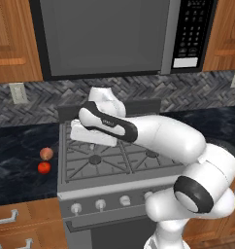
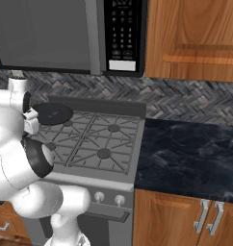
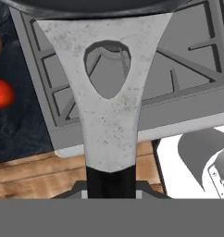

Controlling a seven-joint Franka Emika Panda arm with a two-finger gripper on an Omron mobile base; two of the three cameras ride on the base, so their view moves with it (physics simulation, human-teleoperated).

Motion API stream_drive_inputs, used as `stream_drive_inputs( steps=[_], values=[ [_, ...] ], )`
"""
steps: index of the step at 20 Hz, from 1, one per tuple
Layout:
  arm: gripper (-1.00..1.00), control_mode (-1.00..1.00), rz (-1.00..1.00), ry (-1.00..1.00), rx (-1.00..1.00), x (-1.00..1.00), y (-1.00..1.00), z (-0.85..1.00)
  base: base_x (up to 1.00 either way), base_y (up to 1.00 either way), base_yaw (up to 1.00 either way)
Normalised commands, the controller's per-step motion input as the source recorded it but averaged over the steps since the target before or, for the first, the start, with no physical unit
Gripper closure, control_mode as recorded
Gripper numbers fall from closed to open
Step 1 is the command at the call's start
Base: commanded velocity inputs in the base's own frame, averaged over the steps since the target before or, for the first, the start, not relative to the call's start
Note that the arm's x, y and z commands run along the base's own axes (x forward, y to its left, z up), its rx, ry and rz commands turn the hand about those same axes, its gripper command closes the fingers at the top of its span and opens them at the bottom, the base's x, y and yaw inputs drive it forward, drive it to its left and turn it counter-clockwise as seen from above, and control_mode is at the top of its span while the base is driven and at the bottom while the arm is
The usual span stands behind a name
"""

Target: Place the pan on the rear left burner on the stove. Then place the tomato and the onion in the pan and turn on the rear left burner.

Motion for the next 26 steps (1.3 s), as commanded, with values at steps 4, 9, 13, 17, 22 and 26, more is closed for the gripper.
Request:
stream_drive_inputs(
  steps=[4, 9, 13, 17, 22, 26],
  values=[
    [1.00, -1.00, 0.06, 0.07, 0.00, 0.33, 0.00, 0.00, 0.00, 0.00, 0.00],
    [1.00, -1.00, 0.04, 0.05, 0.00, 0.31, 0.00, -0.04, 0.00, 0.00, 0.00],
    [1.00, -1.00, 0.01, 0.01, 0.00, 0.25, 0.00, -0.19, 0.00, 0.00, 0.00],
    [1.00, -1.00, 0.00, 0.00, 0.00, 0.24, -0.04, -0.34, 0.00, 0.00, 0.00],
    [1.00, -1.00, 0.00, 0.00, 0.00, 0.31, -0.01, -0.40, 0.00, 0.00, 0.00],
    [1.00, -1.00, 0.00, 0.00, 0.00, 0.33, 0.00, -0.42, 0.00, 0.00, 0.00]
  ],
)
